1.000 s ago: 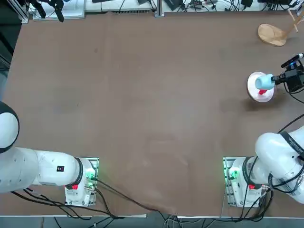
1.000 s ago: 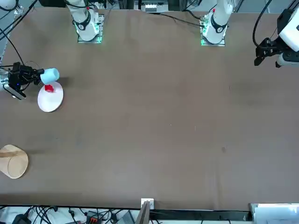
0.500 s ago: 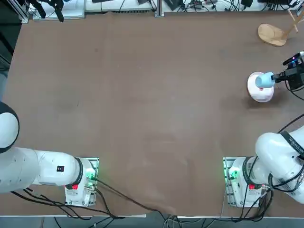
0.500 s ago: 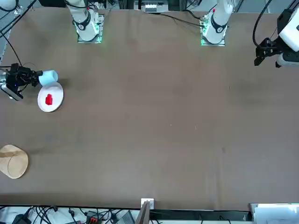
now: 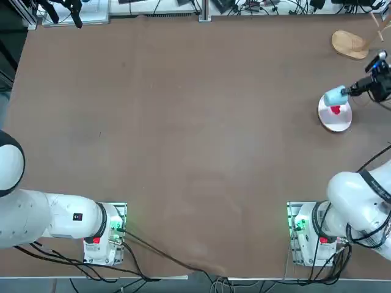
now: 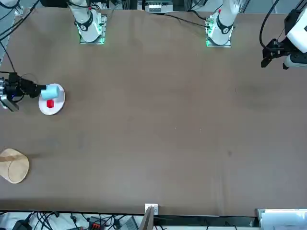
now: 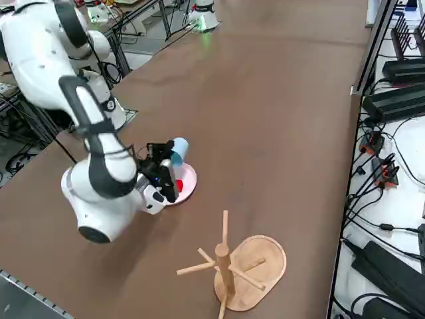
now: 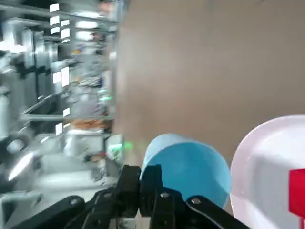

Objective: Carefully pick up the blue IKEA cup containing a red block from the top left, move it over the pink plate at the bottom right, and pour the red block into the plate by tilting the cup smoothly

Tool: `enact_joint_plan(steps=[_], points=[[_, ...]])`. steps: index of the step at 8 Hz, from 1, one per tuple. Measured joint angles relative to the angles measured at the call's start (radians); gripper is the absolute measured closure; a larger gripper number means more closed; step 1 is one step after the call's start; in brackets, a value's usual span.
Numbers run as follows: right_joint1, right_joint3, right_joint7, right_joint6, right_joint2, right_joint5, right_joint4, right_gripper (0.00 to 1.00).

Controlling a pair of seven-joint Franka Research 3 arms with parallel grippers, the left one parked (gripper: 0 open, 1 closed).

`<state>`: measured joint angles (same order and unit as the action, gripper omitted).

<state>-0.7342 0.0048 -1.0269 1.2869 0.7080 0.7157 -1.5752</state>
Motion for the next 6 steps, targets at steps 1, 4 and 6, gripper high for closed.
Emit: enact_joint_plan(steps=[1, 4, 6], points=[[0.044, 0.002, 0.089, 0.084, -0.088, -0.011, -0.059, 0.97], [0.187, 0.005, 0.274, 0.312, -0.288, -0.096, -0.206, 0.97], [0.285, 0.006, 0.416, 0.454, -0.353, -0.206, -0.250, 0.97]])
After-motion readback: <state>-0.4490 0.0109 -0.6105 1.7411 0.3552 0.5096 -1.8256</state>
